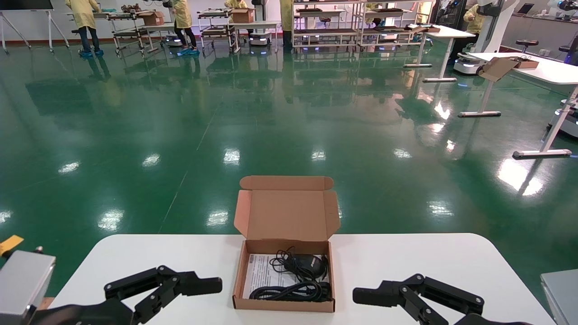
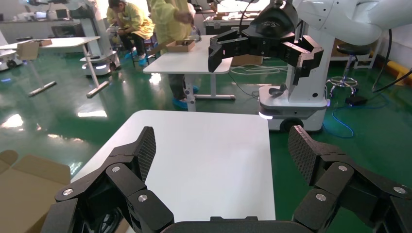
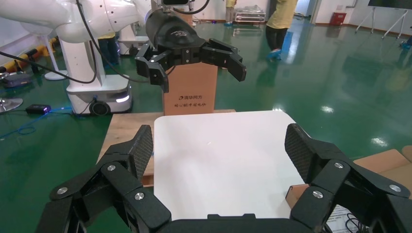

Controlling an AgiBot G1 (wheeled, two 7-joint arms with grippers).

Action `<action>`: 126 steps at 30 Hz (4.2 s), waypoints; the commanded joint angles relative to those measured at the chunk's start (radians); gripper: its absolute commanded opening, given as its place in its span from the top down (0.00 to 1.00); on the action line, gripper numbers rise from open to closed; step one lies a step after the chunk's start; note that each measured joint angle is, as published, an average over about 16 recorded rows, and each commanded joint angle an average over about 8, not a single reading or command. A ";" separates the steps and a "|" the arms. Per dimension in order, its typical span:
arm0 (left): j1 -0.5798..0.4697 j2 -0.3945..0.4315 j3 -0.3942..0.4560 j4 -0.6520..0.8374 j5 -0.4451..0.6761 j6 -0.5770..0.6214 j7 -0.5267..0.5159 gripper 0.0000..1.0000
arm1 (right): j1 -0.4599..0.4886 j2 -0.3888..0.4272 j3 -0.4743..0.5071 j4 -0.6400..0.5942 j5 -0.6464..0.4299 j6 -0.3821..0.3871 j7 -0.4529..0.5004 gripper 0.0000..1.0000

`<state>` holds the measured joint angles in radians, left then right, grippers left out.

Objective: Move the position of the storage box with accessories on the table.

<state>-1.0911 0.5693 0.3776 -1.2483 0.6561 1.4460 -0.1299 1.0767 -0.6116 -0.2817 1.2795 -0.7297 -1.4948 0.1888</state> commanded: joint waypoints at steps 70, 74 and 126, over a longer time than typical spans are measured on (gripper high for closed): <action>0.000 0.000 0.000 0.000 0.000 0.000 0.000 0.00 | 0.911 -0.400 -0.523 -1.096 -0.685 0.021 0.316 0.00; 0.000 0.000 0.000 0.000 0.000 0.000 0.000 0.00 | 0.904 -0.415 -0.522 -1.148 -0.685 0.061 0.382 0.00; 0.000 0.000 0.000 0.000 0.000 0.000 0.000 0.00 | 0.688 -0.748 -0.673 -1.093 -0.867 0.667 0.981 0.00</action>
<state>-1.0910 0.5691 0.3778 -1.2480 0.6559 1.4456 -0.1297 1.7700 -1.3594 -0.9552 0.1822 -1.5959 -0.8430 1.1691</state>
